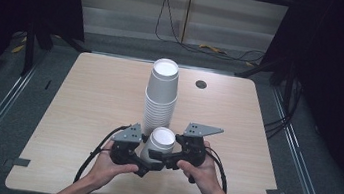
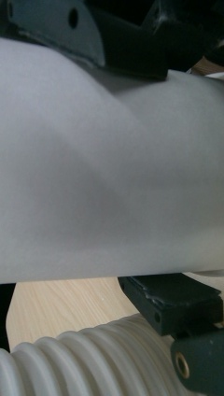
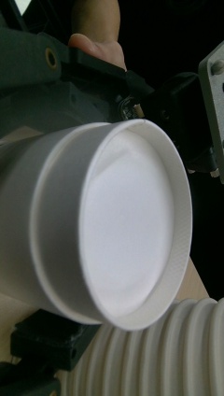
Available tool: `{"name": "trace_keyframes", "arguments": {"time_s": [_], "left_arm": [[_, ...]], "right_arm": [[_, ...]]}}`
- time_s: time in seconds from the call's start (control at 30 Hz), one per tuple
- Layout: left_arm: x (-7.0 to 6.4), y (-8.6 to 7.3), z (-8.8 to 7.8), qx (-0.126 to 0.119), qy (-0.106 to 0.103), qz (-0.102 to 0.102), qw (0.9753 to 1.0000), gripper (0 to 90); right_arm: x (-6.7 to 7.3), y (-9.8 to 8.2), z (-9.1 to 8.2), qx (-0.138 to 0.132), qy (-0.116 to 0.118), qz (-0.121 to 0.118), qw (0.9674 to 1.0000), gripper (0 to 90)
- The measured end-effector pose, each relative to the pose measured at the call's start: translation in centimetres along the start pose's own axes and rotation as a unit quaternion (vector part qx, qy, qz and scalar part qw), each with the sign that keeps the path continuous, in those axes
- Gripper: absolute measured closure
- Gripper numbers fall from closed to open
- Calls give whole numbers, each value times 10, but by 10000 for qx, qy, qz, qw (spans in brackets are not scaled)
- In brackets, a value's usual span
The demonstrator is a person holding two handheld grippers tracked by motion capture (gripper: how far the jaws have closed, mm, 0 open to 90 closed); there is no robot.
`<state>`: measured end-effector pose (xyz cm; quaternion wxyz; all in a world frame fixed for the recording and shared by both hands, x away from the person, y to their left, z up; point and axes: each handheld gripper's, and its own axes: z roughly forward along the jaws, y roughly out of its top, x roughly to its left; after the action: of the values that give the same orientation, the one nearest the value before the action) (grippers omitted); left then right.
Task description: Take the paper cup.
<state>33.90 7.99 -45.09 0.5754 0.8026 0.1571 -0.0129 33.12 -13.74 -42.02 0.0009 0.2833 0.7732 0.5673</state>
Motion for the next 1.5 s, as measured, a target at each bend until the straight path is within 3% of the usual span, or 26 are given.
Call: {"name": "trace_keyframes", "arguments": {"time_s": [0.13, 0.43, 0.77, 0.83, 1.13, 1.3, 1.5], "left_arm": [[-1, 1, -3, 2, 18, 112, 9999, 122], [-2, 4, -4, 357, -3, 295, 9989, 142], [-3, 4, -5, 605, -148, 286, 9976, 151], [-3, 4, -6, 644, -60, 374, 9972, 151], [4, 3, -11, 692, 2, 312, 9971, 152], [2, 2, -14, 727, 2, 305, 9969, 152], [7, 1, -22, 797, 162, 330, 9961, 152]], "right_arm": [[0, 0, -1, -42, 21, 19, 10000, 201], [0, 0, -1, 161, 145, 70, 9997, 191], [0, 3, -3, 297, 130, 23, 9995, 142], [0, 4, -5, 288, 150, 60, 9995, 139], [-3, 6, -10, 368, 187, 126, 9991, 143], [-3, 6, -12, 421, 182, 69, 9989, 142], [0, 9, -15, 546, 126, -107, 9984, 141]]}}
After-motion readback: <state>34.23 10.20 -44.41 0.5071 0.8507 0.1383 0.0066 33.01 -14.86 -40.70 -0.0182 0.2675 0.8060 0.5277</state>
